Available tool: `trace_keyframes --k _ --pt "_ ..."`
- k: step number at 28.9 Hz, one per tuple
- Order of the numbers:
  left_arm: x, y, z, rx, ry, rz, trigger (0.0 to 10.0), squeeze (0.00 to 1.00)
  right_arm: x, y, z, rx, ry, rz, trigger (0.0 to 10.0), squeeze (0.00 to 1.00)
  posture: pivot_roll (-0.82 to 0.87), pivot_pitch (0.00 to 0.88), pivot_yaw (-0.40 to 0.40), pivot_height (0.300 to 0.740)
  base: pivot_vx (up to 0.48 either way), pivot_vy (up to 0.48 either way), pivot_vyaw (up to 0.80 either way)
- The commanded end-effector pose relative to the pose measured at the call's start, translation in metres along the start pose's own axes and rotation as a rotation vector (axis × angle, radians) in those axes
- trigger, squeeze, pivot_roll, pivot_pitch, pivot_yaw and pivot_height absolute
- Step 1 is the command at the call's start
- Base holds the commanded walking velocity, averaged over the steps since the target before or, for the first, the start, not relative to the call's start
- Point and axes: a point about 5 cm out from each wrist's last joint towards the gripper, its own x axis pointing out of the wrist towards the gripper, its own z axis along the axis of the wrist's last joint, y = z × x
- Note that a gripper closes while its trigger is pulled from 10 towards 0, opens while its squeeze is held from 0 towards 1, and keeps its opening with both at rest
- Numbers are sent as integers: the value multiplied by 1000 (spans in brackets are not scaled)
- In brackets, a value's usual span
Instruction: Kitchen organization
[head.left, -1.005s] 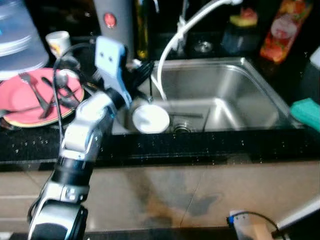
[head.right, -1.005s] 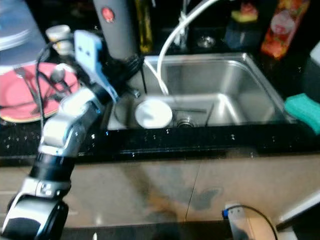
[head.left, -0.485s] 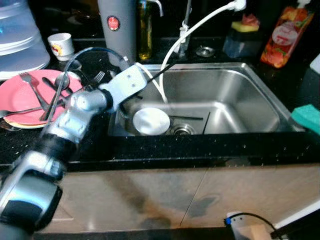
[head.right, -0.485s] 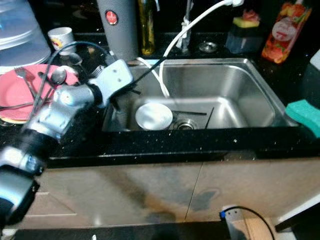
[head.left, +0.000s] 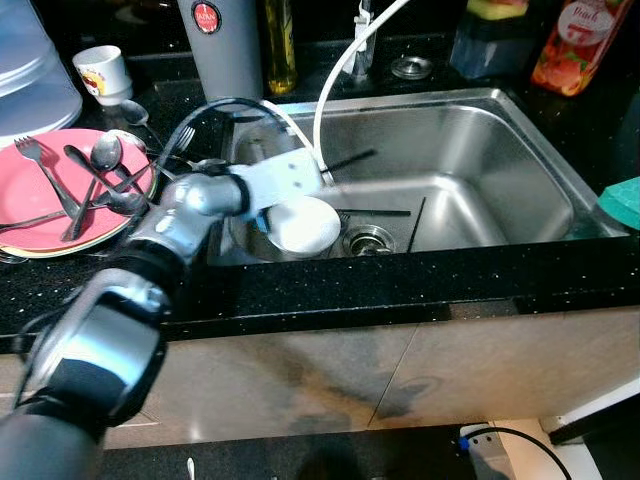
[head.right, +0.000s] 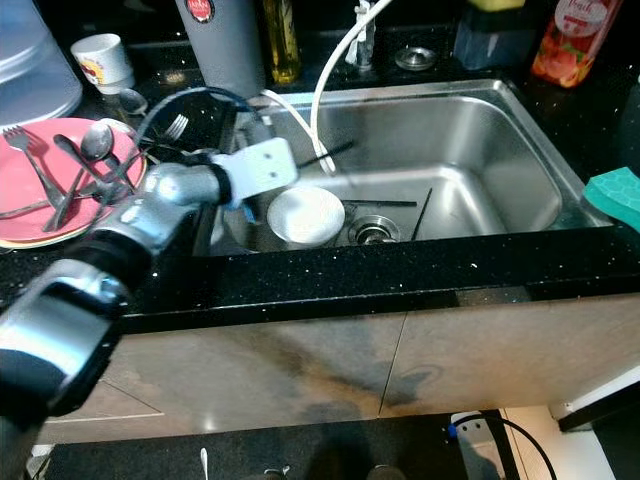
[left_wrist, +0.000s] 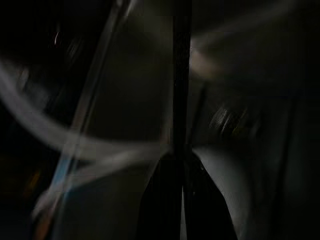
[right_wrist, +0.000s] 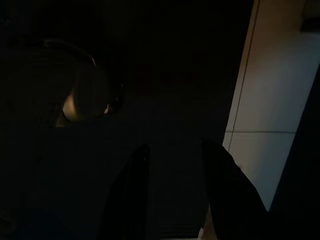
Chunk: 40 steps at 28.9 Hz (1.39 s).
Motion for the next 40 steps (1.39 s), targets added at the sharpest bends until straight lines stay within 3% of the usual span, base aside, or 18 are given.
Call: trace_keyframes --k 1,6,10,11,18,22,23,24,25,26,27,28,31,36,37,40 --pt "2 4 10 -13 -68 -25 10000 0 -1 3 -11 0 29 6 10000 0 -63 140 67 740 0 0 0" --pt "9 5 25 -19 -138 -58 10000 0 -1 3 -13 -2 33 9 10000 0 -61 152 67 740 0 0 0" --pt "14 -2 20 80 -67 -111 10000 0 -1 5 -15 -3 34 13 10000 0 -64 161 73 740 0 0 0" --pt "15 -3 19 97 -52 -115 10000 1000 -1 5 -15 -2 33 13 10000 0 -66 162 75 740 0 0 0" --pt "15 1 23 115 -59 -129 10000 1000 -1 5 -13 1 27 13 10000 0 -66 157 78 740 0 0 0" --pt "9 18 34 97 -133 -59 10000 1000 -1 6 -11 -1 24 14 10000 0 -63 135 75 740 0 0 0" --pt "6 25 40 79 -172 -32 10000 847 0 6 -11 -1 23 14 10000 0 -63 134 75 740 0 0 0" --pt "2 32 45 59 -212 -4 10000 557 0 6 -10 -1 22 14 10000 0 -62 130 75 740 0 0 0" --pt "0 36 48 47 -235 12 10000 557 0 6 -10 -1 21 14 10000 0 -61 127 75 740 0 0 0" --pt "-4 45 54 38 -275 48 10000 0 0 7 -9 0 19 14 10000 0 -52 116 72 740 0 0 0" --pt "-4 45 54 38 -275 48 10000 0 0 7 -9 0 19 14 10000 0 -52 116 72 740 0 0 0" --pt "-17 65 67 33 -357 149 10000 0 0 7 -7 -2 17 15 10000 0 -46 106 69 740 0 0 0" --pt "-38 89 79 90 -406 303 10000 0 0 7 -5 -5 14 16 10000 0 -43 94 68 740 0 0 0" --pt "-49 99 81 215 -348 401 10000 0 1 7 -3 -5 12 16 10000 0 -36 73 63 740 0 0 0" --pt "-63 107 79 302 -309 509 10000 0 1 8 -1 -6 10 17 10000 0 -27 57 58 740 0 0 0" --pt "-68 109 78 319 -298 543 10000 0 1 8 -1 -6 9 17 10000 0 -26 55 57 740 0 0 0"
